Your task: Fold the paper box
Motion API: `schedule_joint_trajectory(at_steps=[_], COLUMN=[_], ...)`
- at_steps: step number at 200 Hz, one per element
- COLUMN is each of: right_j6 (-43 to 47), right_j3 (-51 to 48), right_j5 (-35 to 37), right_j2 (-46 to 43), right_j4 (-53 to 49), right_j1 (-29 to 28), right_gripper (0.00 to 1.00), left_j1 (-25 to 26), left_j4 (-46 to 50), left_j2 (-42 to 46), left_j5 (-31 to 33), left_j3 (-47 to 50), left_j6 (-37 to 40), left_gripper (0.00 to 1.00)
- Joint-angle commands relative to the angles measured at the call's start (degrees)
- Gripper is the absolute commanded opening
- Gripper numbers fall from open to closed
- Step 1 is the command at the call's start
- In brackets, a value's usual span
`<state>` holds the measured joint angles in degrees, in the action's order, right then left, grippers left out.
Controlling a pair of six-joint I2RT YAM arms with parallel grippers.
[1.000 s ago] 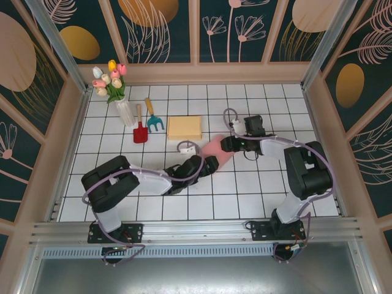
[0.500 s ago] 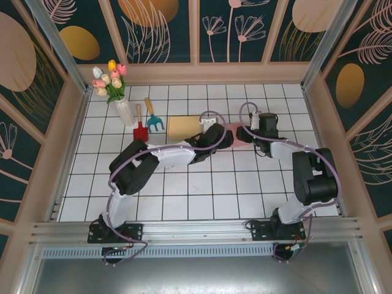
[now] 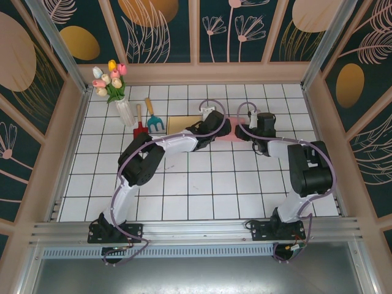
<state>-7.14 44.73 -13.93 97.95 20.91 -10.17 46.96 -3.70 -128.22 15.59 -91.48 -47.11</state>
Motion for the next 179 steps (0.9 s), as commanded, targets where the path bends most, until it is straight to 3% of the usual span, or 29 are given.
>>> schedule_joint_trajectory(at_steps=[1, 76, 133, 156, 179], right_j6=[-1.01, -1.8, -1.75, -1.12, -2.0], right_j3=[1.43, 0.23, -0.93, -3.94, -8.85], right_j5=[-2.9, -1.86, 1.05, 4.19, 10.42], right_j2=[1.42, -0.25, -6.35, -11.74, -17.89], right_j4=[3.63, 3.92, 0.72, 0.99, 3.49], right_j1=[-1.1, -0.4, 1.03, 2.05, 3.29], right_gripper=[0.48, 0.6, 0.63, 0.64, 0.7], left_j1=[0.98, -1.16, -1.47, -1.48, -1.48], left_j4=[-0.35, 10.77, 13.76, 11.91, 3.44], left_j2=[-1.91, -3.1, 0.5, 5.9, 16.55], left_j5=[-3.0, 3.38, 5.8, 6.76, 5.97], left_j3=[-3.07, -9.02, -8.85, -4.51, 7.23], left_j6=[0.67, -1.08, 0.07, 0.81, 5.42], left_gripper=[0.8, 0.83, 0.85, 0.85, 0.87])
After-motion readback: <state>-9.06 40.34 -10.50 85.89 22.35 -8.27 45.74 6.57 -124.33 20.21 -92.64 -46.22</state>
